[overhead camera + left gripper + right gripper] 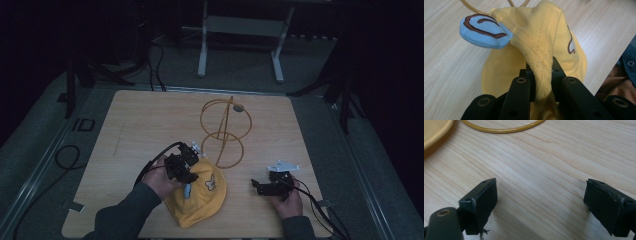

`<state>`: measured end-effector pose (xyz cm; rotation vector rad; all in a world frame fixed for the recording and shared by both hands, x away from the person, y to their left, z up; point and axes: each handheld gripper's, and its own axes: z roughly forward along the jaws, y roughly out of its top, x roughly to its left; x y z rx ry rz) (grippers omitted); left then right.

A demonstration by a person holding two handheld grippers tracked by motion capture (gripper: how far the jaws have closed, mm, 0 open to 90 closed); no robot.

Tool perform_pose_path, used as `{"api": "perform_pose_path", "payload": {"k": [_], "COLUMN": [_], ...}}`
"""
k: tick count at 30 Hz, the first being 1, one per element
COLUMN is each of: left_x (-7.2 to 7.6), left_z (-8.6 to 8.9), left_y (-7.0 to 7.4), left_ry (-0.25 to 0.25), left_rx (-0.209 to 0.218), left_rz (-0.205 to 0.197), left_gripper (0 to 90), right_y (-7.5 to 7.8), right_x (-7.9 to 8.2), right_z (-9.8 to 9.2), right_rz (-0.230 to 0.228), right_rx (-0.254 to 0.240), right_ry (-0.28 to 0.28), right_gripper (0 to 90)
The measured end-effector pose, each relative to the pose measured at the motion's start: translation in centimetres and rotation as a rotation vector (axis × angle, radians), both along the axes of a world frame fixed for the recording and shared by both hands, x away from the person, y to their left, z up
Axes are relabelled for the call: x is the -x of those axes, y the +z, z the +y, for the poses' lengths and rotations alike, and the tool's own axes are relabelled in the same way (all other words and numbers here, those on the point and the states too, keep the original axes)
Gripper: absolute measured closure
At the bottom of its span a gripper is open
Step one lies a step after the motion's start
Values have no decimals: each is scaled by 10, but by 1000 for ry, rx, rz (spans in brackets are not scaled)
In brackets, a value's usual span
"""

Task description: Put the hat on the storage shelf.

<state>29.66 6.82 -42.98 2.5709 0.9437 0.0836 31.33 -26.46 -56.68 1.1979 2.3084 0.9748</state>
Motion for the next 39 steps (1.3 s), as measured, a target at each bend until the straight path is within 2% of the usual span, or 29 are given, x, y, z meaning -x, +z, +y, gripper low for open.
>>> {"api": "perform_pose_path", "payload": {"k": [7, 16, 23, 24, 34, 39], "left_x": [-5, -10, -14, -16, -22, -24], "left_z": [20, 43, 51, 56, 69, 74], "left_y": [14, 29, 36, 41, 46, 51], "left_ry": [42, 83, 91, 98, 131, 145], "left_rx": [50, 70, 59, 60, 97, 102], "left_rz": [-18, -39, -47, -58, -64, -75], "left_gripper": [841, 841, 842, 842, 842, 843], "right_y": [0, 0, 0, 0, 0, 0], "right_x": [0, 0, 0, 0, 0, 0], "right_z": [0, 0, 0, 0, 0, 0], "right_rz": [1, 0, 0, 0, 1, 1], "right_rx": [1, 1, 1, 0, 0, 0], "right_ry": [0, 0, -1, -1, 0, 0], "right_gripper": [116, 117, 116, 116, 117, 117]}}
